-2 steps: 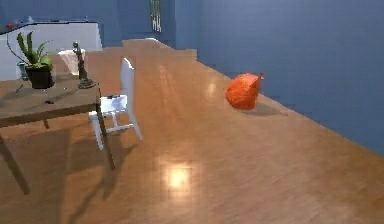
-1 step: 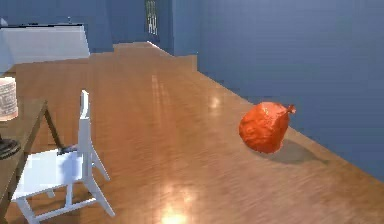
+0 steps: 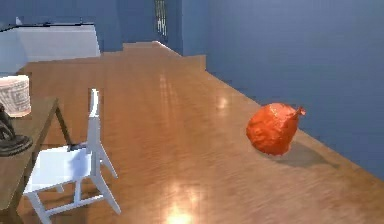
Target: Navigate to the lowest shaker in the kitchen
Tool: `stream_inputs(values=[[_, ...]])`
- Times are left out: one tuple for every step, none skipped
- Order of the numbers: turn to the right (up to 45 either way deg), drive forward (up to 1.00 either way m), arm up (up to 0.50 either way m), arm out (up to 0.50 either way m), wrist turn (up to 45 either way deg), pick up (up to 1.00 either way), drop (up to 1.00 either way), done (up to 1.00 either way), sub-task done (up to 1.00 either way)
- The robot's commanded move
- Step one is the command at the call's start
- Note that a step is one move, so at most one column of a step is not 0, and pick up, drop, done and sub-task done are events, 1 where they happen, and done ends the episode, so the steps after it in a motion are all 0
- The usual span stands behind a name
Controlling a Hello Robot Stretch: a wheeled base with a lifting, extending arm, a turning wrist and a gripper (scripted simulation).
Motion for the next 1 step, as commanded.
stream_inputs(values=[[6.0,0.00,0.00,0.00,0.0,0.00,0.00,0.00,0.00]])
